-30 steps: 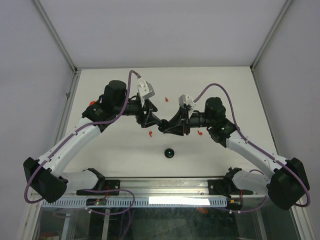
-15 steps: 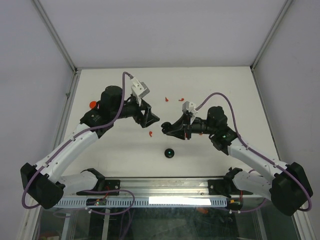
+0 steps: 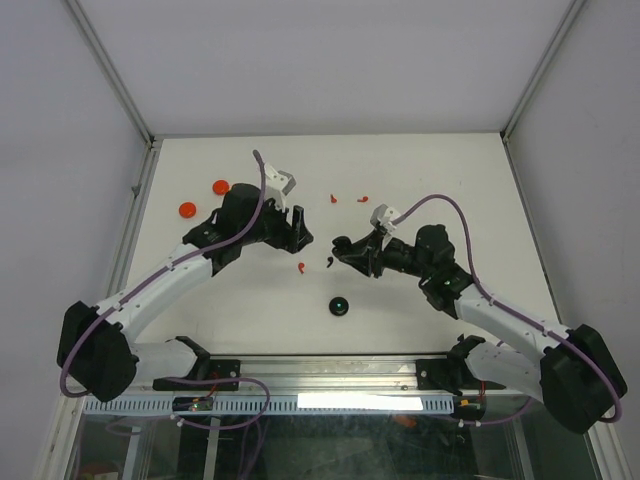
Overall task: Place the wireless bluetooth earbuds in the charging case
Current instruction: Pick up the earbud from the center of the board.
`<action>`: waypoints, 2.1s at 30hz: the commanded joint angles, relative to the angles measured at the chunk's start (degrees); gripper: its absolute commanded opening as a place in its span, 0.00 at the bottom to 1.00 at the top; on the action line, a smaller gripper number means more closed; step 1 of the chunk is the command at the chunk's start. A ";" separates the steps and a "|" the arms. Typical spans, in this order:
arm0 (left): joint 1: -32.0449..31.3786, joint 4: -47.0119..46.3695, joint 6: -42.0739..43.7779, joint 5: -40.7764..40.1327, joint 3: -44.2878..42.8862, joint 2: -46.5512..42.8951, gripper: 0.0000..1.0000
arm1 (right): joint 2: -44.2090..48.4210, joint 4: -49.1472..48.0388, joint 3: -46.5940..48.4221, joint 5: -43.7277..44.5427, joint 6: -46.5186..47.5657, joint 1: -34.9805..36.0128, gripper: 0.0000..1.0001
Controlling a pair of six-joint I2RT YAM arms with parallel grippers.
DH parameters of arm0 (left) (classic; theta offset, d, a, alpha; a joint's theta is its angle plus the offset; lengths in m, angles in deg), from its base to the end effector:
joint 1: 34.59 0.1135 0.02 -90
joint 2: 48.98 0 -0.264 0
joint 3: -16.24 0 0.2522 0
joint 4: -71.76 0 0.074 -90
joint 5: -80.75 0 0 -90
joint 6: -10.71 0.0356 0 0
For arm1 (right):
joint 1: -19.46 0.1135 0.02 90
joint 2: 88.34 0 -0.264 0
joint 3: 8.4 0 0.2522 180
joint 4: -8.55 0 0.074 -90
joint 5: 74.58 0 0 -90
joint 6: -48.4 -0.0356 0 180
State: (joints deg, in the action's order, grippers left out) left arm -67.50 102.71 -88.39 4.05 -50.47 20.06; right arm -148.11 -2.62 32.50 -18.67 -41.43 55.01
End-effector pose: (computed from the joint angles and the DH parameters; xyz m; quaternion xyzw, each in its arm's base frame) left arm 0.2209 -0.1527 0.2902 0.2341 0.8439 -0.2643 0.4039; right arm 0.1741 0.1490 0.2462 -0.4044 0.6261 0.4015 0.5323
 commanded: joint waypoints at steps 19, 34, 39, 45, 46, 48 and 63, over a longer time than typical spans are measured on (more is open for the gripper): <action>4.16 1.62 -8.33 -19.96 -15.21 31.00 0.55 | 4.57 -4.43 -2.61 10.03 1.07 0.14 0.00; 5.04 6.79 -3.90 -20.06 -23.86 41.72 0.36 | 3.62 -4.32 -2.52 9.79 1.29 0.14 0.00; 5.02 9.15 -3.12 -19.46 -25.35 43.25 0.31 | 3.69 -3.97 -2.35 9.74 1.33 0.14 0.00; 4.74 10.58 -2.48 -18.86 -26.05 43.92 0.27 | 3.65 -3.64 -2.09 9.60 1.33 0.13 0.00; 4.65 10.84 -2.31 -18.95 -26.13 44.02 0.27 | 3.68 -3.58 -2.09 9.57 1.33 0.16 0.00; 4.52 11.36 -2.04 -19.18 -26.35 44.36 0.27 | 3.69 -3.58 -2.08 9.56 1.35 0.16 0.00; 3.66 14.89 -1.23 -18.82 -28.09 46.35 0.28 | 4.18 -3.00 -1.83 9.48 1.34 0.20 0.00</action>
State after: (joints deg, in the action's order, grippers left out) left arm -63.13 116.00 -90.31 -15.25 -77.02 65.41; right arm -144.65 -3.10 29.76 -9.27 -41.04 55.01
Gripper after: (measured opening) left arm 0.282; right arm 0.280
